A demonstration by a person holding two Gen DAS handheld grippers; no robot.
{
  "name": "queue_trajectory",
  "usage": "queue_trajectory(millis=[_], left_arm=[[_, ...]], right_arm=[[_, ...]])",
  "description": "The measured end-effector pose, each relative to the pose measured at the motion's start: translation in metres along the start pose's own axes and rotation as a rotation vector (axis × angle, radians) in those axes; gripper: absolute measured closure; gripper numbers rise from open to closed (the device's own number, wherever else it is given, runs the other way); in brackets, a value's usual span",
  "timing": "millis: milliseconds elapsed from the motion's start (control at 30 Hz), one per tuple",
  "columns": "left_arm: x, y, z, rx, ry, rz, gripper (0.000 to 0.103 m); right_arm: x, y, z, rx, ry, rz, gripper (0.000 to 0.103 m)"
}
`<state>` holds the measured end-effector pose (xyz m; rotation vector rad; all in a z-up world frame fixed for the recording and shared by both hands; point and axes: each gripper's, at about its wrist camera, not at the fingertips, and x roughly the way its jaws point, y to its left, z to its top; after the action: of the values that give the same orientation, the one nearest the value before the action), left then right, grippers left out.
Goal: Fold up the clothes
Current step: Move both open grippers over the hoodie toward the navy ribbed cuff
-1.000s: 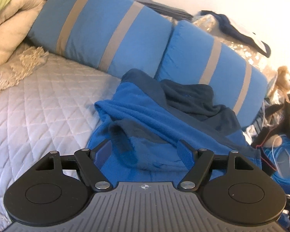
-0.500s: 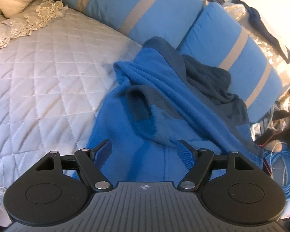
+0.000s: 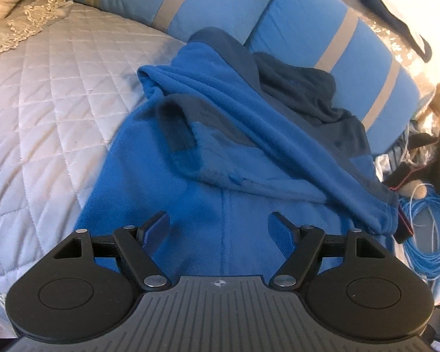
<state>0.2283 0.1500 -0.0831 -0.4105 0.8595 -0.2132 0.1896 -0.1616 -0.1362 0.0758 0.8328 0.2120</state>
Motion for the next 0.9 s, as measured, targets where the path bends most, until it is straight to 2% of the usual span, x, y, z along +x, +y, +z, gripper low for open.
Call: queue_trajectory(millis=[133,200,267,367,433,500,533,600,800,900], left_arm=[[-0.003,0.005,0.008,-0.060,-0.026,-0.028,0.032],[0.000,0.005,0.021,-0.051,-0.035,-0.003,0.032],[0.008,0.002,0.037,0.001,-0.043,0.003,0.032],[0.030,0.012,0.062,-0.047,-0.013,-0.045,0.032],[0.043,0.022,0.073,-0.080,-0.004,-0.032,0.032],[0.050,0.033,0.076,-0.156,0.001,0.014,0.032],[0.052,0.040,0.075,-0.209,0.018,-0.006,0.032],[0.056,0.052,0.072,-0.294,0.047,-0.054,0.032],[0.063,0.070,0.067,-0.450,0.043,-0.187,0.032],[0.067,0.081,0.063,-0.534,0.028,-0.233,0.032]], right_arm=[[-0.008,-0.010,0.004,0.033,-0.044,0.007,0.000],[-0.015,-0.022,0.013,0.075,-0.089,0.006,0.000],[-0.021,-0.039,0.028,0.143,-0.135,-0.006,0.000],[-0.025,-0.071,0.059,0.228,-0.200,-0.031,0.000],[-0.023,-0.091,0.081,0.263,-0.231,-0.056,0.000],[-0.018,-0.109,0.096,0.266,-0.256,-0.095,0.000],[-0.015,-0.116,0.099,0.266,-0.267,-0.127,0.000],[-0.013,-0.132,0.096,0.304,-0.262,-0.175,0.000],[-0.001,-0.166,0.077,0.506,-0.142,-0.036,0.000],[0.002,-0.172,0.073,0.570,-0.124,0.005,0.000]])
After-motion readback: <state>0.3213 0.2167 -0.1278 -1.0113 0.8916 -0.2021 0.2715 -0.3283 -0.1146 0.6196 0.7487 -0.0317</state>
